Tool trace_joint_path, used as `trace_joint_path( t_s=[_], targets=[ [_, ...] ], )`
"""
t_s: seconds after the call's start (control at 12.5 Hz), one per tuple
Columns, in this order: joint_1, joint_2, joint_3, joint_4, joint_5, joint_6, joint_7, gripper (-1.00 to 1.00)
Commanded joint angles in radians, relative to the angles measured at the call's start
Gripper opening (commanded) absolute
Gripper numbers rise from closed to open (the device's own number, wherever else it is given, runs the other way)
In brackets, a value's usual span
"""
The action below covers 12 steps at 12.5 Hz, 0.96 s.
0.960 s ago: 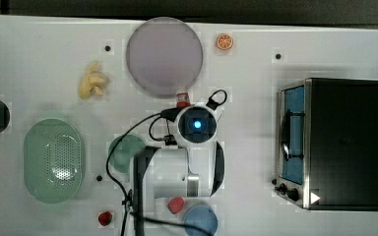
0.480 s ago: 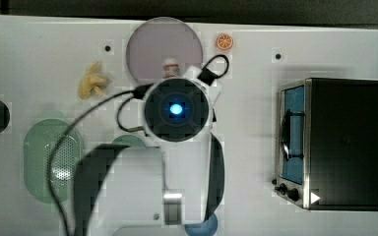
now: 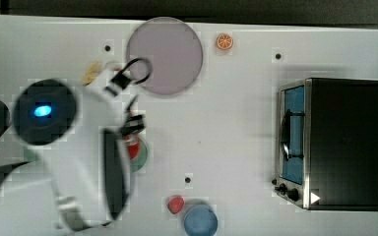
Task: Pick Ketchup from the table and place it in strainer.
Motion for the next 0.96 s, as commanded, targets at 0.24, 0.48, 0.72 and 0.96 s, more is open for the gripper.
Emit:
trace_joint_path(
  t_s=[0.24,0.48,0.72,0.96],
  targets=[
    [0.067,0.1,0.212,-0.01,0.009,0.121,0.471,0.2],
    [0.079,0.199,0.301,-0.044,0.001,0.283,0.652,0.2],
    [0.105,0.292,0.324,-0.1,-0.078,0.457,0.721,0.2],
    [0.107,0.382,0.319,-0.157,-0.143,0.589,0.736,0.29]
  ],
)
